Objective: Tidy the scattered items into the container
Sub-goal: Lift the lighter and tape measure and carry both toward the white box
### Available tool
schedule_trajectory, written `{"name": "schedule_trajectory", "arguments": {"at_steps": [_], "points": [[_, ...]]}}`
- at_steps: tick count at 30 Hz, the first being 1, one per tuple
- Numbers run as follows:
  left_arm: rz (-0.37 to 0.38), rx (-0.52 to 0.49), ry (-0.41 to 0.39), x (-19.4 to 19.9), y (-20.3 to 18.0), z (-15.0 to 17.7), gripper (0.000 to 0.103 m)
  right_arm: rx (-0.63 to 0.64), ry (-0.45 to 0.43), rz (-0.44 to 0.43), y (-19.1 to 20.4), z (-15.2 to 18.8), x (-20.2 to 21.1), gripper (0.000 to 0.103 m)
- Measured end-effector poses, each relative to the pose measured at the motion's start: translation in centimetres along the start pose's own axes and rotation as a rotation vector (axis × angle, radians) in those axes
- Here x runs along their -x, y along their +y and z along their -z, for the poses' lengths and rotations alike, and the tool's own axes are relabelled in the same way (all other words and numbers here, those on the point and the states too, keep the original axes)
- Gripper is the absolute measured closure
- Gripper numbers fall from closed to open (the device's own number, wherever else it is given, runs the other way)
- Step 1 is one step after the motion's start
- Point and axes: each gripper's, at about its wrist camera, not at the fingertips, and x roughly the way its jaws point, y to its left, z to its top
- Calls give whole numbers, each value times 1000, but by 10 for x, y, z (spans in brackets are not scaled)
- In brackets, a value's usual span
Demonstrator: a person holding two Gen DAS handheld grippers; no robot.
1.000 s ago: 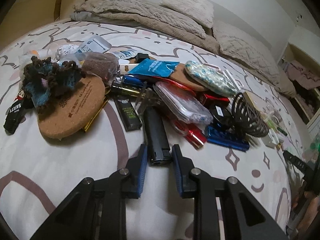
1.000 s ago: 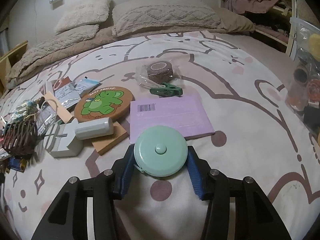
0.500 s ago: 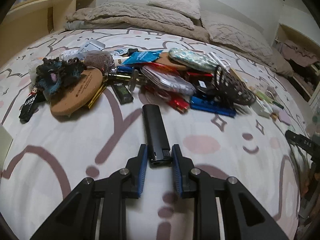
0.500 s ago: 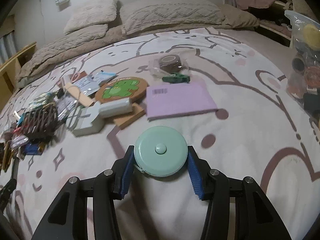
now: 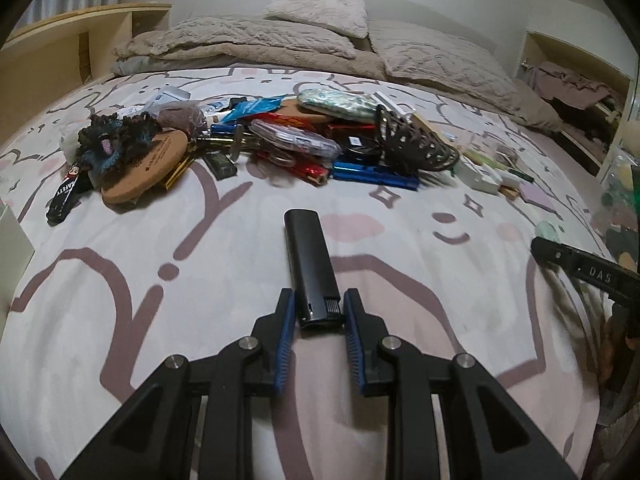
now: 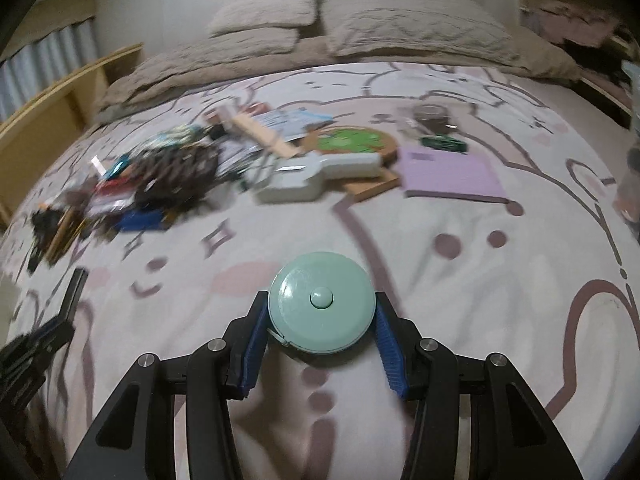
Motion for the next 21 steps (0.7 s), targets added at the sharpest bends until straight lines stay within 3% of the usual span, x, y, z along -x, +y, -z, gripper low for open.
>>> {"name": "schedule_trajectory", "arguments": {"at_steps": [11,21], "points": [[19,-19,-3,11,-10,13,78,145,48,-45,45,28,14,52],[34,37,10,3,-2,5,76,156,73,-77,52,38,19,52]]}}
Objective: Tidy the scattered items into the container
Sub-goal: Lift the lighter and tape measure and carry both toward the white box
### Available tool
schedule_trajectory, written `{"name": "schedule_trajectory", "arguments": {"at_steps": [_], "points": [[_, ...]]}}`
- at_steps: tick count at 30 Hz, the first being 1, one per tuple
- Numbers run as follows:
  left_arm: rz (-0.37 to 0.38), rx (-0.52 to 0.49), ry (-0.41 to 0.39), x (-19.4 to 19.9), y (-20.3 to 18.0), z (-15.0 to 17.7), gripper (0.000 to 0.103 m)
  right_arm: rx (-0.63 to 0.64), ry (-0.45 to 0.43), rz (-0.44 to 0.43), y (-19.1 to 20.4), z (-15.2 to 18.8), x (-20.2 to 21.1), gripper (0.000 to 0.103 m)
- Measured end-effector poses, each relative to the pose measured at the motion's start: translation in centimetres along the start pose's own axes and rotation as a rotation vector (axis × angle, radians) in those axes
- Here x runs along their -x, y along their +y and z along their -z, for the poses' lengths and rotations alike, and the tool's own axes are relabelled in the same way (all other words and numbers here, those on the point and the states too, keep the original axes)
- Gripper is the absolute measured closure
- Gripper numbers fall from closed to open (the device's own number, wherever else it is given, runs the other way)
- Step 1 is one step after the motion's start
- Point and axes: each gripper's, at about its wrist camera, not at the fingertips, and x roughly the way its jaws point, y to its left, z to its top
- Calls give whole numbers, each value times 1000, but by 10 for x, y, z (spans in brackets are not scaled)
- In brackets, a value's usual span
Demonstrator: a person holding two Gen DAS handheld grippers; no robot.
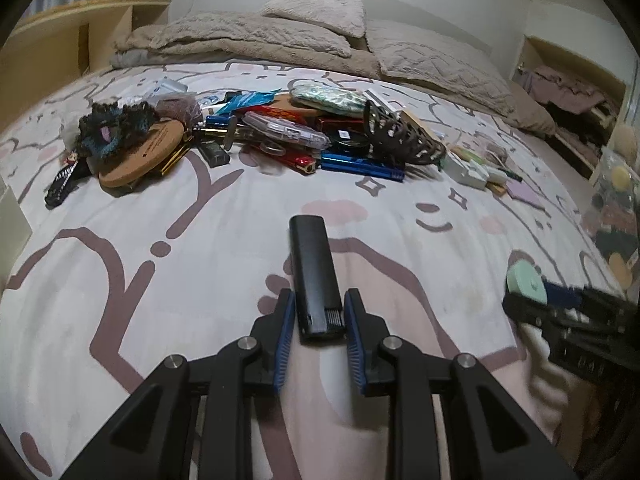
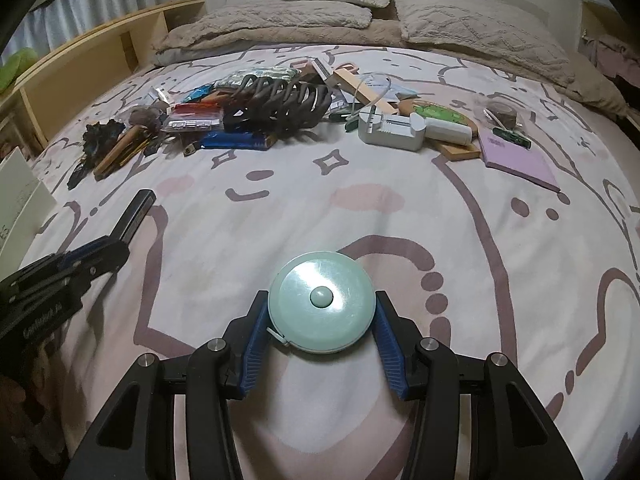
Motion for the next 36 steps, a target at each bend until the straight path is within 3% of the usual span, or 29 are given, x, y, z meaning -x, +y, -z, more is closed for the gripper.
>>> {"name": "schedule_trajectory", "arguments": {"at_steps": [6,11,14,18,27,36], "points": [[39,36,12,-8,3,-9,59,8,-11,18,4,2,0,52],[23,19,21,-12,1,-12,59,11,-13,31,5,1,-1,52],[9,18,20,-13,1,-13,64,9,-14,35,5,0,-1,52],[-7,20,24,-12,3,-13,79,19,-10,61,9,-1,0,52],[-46,-29,6,-5,-3,-9,80,23,-13,91,13,0,3,52],[-21,10,-8,8,2,-11,81,20,-40,110,14,-3,10,52]]}}
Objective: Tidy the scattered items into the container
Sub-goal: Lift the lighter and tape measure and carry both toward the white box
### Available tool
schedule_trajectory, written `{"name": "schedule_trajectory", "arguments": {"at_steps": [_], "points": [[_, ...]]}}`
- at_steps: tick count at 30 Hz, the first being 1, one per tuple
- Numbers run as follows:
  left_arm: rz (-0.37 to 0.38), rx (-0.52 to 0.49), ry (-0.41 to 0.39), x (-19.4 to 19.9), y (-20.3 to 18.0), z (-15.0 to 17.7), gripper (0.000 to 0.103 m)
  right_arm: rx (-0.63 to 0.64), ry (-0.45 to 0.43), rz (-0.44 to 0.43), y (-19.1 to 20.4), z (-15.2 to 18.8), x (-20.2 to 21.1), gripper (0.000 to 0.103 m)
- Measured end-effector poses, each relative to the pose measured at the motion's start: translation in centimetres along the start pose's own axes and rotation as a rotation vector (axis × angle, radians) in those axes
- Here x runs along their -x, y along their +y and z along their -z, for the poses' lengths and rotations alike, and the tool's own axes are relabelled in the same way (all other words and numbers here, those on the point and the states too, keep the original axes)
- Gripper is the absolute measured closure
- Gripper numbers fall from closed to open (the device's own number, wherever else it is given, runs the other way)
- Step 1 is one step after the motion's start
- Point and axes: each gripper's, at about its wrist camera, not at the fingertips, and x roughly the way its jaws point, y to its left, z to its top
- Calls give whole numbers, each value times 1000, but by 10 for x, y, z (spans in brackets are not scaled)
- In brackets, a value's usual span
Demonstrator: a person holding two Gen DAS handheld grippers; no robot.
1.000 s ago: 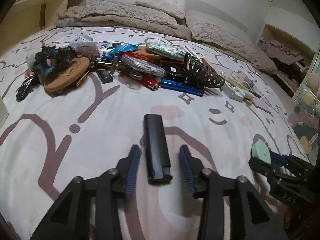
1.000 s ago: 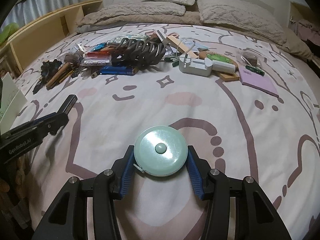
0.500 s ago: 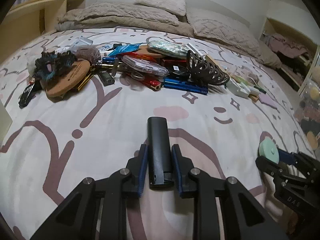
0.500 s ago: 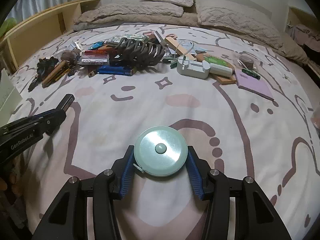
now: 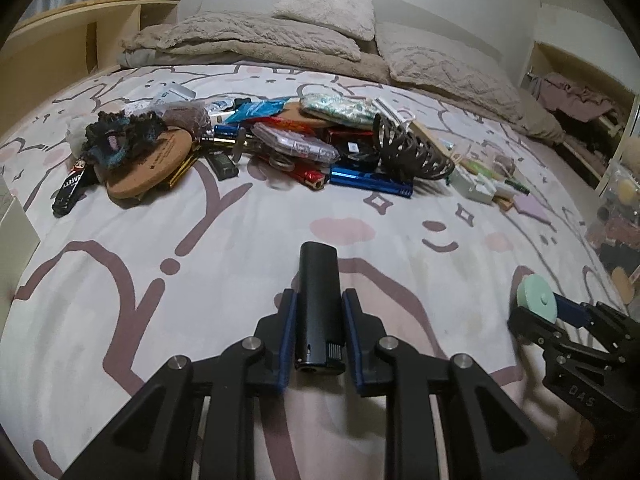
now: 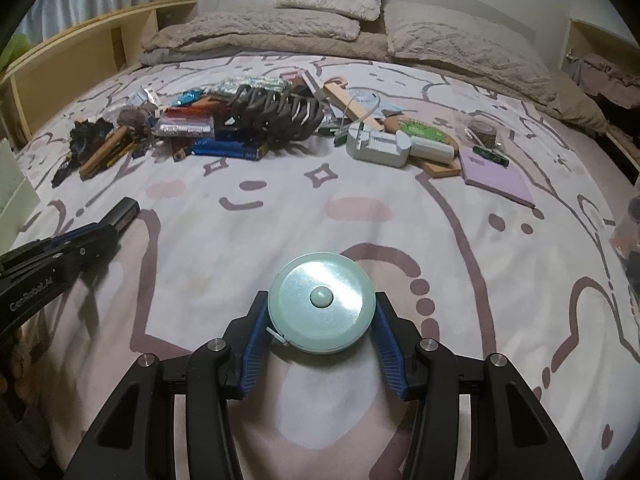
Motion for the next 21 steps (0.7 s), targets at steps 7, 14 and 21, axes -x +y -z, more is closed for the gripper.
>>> {"name": "schedule_trajectory", "arguments": {"at_steps": [7,14,21], "points": [[12,-14,-29,18,-5,-7,81,-16,-44,20,-3,-6,13,52],[17,-41,-59,32,-13,-12,81,-41,-116,34,-5,-9,39,52],[26,-81,-85,47,-22,-13,81,-95,-153,17,-12,-7,61,52]]}}
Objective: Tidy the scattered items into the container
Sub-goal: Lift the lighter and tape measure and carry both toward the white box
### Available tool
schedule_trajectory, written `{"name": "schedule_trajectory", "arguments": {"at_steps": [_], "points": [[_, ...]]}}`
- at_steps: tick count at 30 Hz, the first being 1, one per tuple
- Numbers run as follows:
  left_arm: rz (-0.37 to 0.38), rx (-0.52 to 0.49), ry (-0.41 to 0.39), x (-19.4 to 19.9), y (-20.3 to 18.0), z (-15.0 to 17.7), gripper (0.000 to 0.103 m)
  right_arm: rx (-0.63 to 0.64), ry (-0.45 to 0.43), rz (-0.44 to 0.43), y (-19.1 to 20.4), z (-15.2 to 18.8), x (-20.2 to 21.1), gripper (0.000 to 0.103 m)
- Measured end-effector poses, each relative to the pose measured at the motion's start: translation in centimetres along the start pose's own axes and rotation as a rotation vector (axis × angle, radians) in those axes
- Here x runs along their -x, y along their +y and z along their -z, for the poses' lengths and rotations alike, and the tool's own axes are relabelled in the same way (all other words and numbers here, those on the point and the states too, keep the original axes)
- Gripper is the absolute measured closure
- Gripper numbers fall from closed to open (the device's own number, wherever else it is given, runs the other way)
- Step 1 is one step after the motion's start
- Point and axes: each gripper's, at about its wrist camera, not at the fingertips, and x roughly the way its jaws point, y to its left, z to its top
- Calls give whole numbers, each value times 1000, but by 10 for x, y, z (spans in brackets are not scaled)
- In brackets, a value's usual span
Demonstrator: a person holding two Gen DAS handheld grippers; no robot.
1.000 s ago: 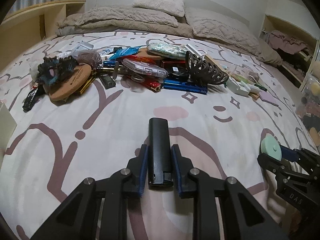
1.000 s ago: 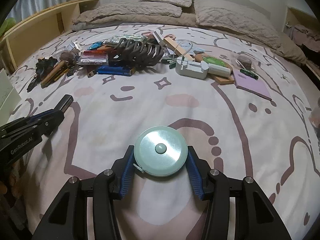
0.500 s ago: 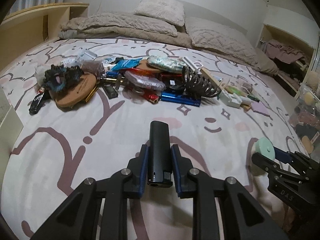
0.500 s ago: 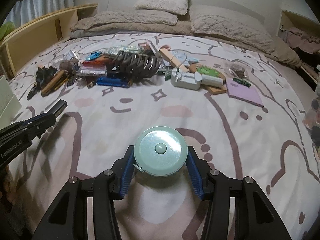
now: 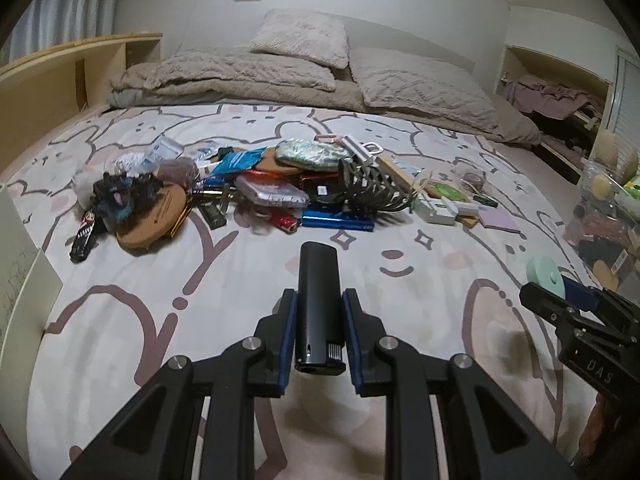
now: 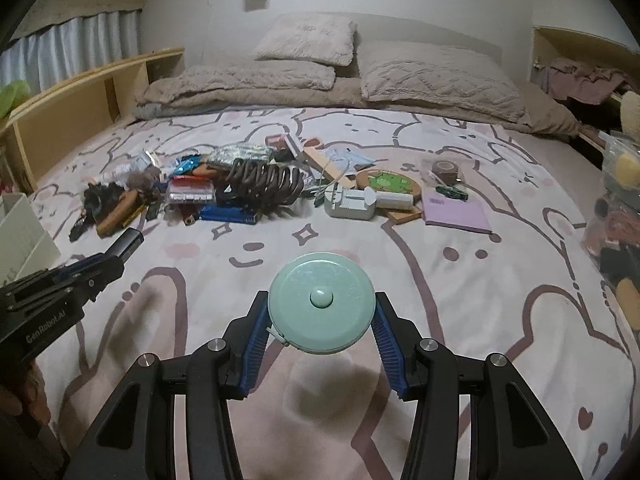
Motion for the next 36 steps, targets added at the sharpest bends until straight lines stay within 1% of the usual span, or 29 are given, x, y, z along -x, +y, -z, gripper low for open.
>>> {"name": "schedule_trajectory", "arguments": {"at_steps": [3,9,16,29,33,36], "points": [[0,-15,-15,7,-3,-2,81,-20,-14,-1,-3,-1,7,52],[5,-27,-18,15,-5,-3,81,-12,-56,31,-1,-2,24,52],[12,-52,-37,28,-10,-4,81,3,-70,52,3,-1,33,52],[31,-69,-64,56,-13,-5,81,8,-90,38,15,0,51,52],[27,-79,-94,70,-13,-12,81,12,-105,30,20,-4,59,52],[42,-74,-117,83,-12,-19,81,12,-118,22,23,-10,64,52]]}}
